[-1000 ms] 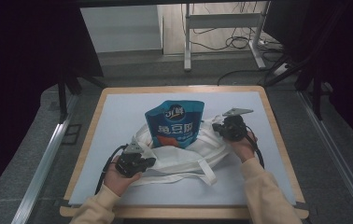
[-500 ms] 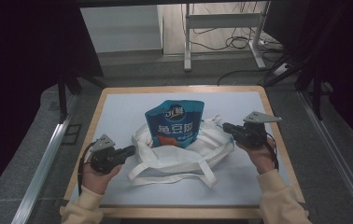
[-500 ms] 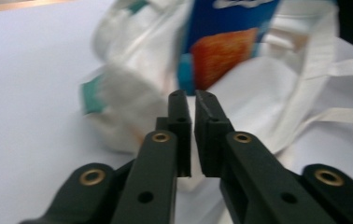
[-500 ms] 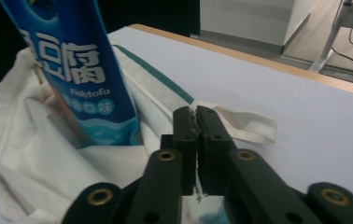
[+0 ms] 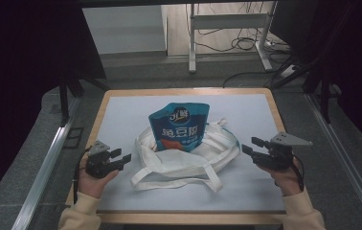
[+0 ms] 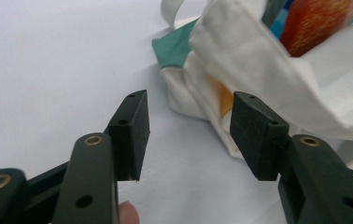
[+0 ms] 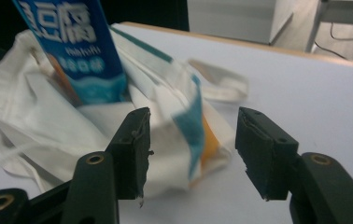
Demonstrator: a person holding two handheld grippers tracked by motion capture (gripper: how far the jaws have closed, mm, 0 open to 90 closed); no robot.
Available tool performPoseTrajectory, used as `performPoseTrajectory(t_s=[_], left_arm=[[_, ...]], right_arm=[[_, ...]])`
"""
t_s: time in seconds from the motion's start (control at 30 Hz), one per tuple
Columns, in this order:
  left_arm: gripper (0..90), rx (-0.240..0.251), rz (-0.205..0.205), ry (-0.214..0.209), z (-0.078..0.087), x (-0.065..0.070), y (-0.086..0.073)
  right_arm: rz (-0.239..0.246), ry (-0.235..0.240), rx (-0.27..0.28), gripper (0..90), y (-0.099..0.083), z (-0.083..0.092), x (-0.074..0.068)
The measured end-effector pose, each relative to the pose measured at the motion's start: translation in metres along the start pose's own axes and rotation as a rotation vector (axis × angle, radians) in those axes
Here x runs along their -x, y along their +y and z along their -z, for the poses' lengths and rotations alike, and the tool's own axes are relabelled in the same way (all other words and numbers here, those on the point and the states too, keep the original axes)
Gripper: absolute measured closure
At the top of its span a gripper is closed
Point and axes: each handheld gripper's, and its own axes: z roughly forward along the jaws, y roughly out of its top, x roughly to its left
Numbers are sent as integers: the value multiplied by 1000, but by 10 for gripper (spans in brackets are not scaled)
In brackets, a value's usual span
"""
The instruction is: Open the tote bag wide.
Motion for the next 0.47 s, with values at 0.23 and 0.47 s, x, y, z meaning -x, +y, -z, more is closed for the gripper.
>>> performPoseTrajectory(t_s=[0.23, 0.47], left_arm=[[436, -16, -7, 6, -5, 0, -1], [355, -28, -36, 32, -9, -1, -2]], right_arm=[[-13, -6, -20, 428, -8, -2, 4], [0, -17, -16, 361, -10, -4, 2]])
